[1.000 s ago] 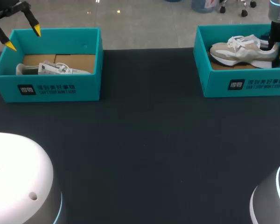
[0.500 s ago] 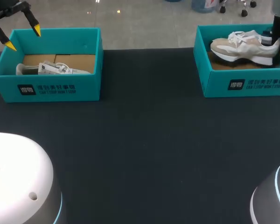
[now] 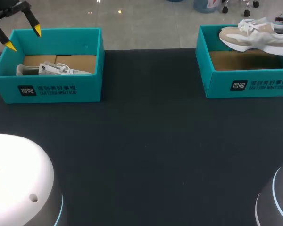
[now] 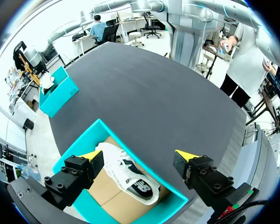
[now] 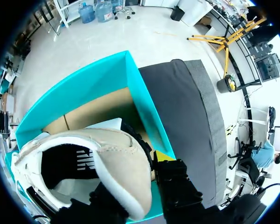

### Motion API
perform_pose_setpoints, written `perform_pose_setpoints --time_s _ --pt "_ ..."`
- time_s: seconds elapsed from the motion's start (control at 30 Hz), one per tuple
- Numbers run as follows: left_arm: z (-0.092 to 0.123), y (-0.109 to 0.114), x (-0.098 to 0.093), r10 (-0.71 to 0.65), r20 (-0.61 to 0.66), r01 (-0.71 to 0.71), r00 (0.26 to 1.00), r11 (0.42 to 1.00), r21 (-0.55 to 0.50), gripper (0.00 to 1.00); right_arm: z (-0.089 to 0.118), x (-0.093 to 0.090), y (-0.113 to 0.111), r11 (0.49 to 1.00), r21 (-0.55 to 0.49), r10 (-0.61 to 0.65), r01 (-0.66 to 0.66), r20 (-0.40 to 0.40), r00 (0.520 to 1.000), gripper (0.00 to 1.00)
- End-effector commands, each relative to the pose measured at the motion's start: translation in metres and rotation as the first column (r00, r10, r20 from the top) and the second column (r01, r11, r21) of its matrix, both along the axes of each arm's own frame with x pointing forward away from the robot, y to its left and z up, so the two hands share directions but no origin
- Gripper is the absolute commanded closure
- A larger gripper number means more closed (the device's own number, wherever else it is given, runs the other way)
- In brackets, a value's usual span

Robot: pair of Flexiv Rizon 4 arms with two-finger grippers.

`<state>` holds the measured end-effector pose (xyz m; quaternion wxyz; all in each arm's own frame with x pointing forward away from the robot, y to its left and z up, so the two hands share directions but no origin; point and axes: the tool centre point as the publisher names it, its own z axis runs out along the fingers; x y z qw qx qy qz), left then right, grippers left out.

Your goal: Take the shoe out of the shoebox, open the shoe tongue, remove and reinsert the insole, then place the shoe into the shoebox

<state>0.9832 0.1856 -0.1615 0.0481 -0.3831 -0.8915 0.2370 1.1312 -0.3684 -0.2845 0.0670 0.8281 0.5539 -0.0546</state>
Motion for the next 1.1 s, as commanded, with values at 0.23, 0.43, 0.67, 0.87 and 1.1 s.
perform_pose_setpoints --time_s 0.23,0.43,0.67,0.87,1.1 --pt "0.0 0.0 0.0 -0.002 -0.001 0.002 1.0 1.0 0.001 0.0 0.055 -0.068 0.039 0.999 -0.049 0.01 -0.003 0.144 0.989 1.0" --pt "0.0 0.0 0.0 -0.002 -0.001 0.002 1.0 1.0 0.001 0.0 0.083 -0.085 0.053 0.997 -0.078 0.028 -0.014 0.184 0.983 1.0" --pt "0.0 0.0 0.0 -0.002 -0.001 0.002 1.0 1.0 0.001 0.0 0.11 -0.097 0.06 0.995 -0.097 0.035 -0.014 0.215 0.976 1.0" --pt "0.0 0.0 0.0 -0.002 -0.001 0.002 1.0 1.0 0.001 0.0 0.129 -0.106 0.067 0.995 -0.101 0.042 -0.019 0.234 0.971 1.0" --pt "0.0 0.0 0.0 -0.002 -0.001 0.002 1.0 1.0 0.001 0.0 0.139 -0.114 0.076 0.993 -0.109 0.06 -0.035 0.235 0.97 1.0"
